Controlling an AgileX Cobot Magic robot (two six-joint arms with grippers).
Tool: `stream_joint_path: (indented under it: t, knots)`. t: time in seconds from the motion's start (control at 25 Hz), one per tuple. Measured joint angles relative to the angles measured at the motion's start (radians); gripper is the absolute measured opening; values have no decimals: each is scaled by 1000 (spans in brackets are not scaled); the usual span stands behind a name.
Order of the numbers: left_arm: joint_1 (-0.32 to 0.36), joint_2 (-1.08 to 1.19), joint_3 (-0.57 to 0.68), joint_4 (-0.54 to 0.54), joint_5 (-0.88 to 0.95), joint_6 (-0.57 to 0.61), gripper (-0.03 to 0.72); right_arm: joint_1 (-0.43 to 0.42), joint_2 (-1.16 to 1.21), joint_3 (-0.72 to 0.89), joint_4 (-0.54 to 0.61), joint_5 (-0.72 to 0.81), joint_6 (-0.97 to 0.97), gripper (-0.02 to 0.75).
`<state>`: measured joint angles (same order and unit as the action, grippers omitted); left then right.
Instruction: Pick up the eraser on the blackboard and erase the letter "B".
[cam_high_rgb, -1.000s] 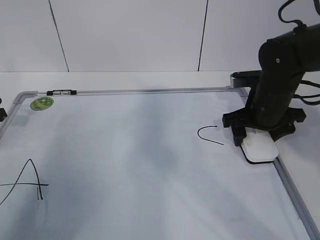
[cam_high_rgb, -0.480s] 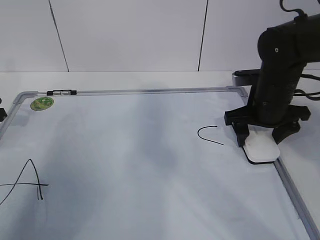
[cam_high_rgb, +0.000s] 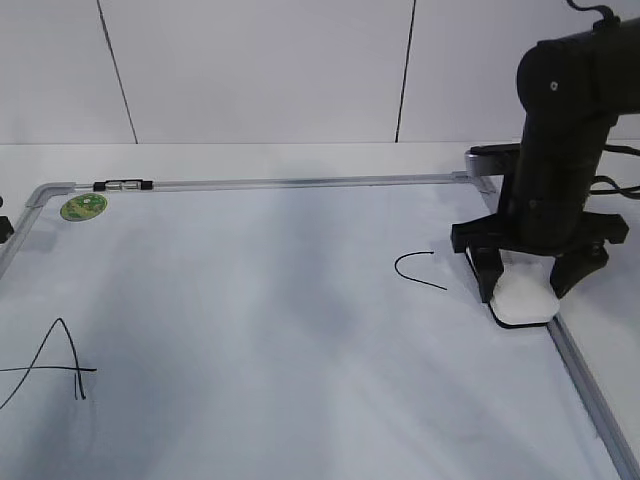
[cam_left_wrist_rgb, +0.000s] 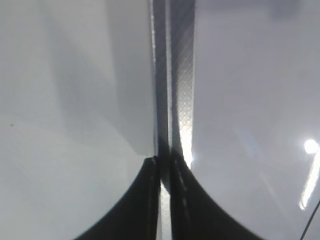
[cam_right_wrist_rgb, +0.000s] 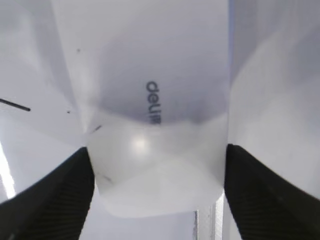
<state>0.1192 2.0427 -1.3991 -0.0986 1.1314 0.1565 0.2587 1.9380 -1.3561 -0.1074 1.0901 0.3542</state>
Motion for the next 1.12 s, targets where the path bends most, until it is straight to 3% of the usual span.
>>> stream_joint_path:
  t: [0.36, 1.0, 1.12]
  knots:
    - [0, 0, 0, -2, 0, 0, 13, 0, 0, -120, 77, 112, -58, 596]
    - [0, 2, -6, -2, 4, 0, 15, 0, -17, -189, 136, 125, -168, 595]
    - [0, 2, -6, -2, 4, 4, 43, 0, -51, -189, 138, 126, -182, 595]
